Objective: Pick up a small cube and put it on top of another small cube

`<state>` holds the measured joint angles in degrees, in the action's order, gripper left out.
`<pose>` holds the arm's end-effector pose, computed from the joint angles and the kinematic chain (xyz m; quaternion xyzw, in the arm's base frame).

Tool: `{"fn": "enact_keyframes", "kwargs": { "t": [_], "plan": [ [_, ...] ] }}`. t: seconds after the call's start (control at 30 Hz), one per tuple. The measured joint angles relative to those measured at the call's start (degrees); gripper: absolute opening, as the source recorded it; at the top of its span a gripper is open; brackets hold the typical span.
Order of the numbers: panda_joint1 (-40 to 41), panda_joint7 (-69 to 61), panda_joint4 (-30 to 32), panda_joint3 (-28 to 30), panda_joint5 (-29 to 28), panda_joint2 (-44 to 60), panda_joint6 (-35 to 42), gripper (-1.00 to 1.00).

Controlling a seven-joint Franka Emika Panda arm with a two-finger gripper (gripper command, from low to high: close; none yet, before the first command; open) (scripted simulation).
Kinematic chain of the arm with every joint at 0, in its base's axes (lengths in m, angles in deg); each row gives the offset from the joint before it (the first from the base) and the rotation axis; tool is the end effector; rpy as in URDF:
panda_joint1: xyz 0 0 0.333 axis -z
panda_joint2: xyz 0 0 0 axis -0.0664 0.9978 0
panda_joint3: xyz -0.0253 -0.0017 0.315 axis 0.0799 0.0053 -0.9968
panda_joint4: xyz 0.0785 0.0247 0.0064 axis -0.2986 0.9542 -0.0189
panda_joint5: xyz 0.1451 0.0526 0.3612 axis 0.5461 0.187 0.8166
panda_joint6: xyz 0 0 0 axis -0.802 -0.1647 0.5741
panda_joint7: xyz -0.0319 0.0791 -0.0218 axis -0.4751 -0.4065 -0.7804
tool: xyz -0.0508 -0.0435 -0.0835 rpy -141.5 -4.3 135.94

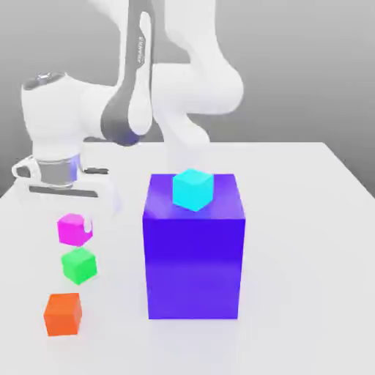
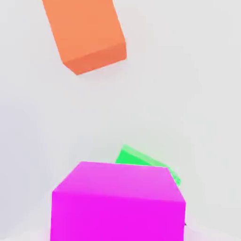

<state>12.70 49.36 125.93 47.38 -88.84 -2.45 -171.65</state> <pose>0.2615 -0.2254 0.2151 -0.8709 0.4907 0.0073 0.0268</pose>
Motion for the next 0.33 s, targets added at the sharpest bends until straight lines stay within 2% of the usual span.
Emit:
{"fn": "enact_keyframes", "kwargs": {
  "t": [0.2, 0.3, 0.33],
  "plan": [
    [-2.7, -7.1, -0.2, 0.0, 10.1, 6.3, -5.5, -1.0],
    [-2.2, -9.4, -0.1, -1.2, 13.5, 9.4, -8.6, -1.0],
    [-2.1, -9.8, 0.0, -1.5, 14.1, 10.3, -9.7, 1.0]
  ]
}}
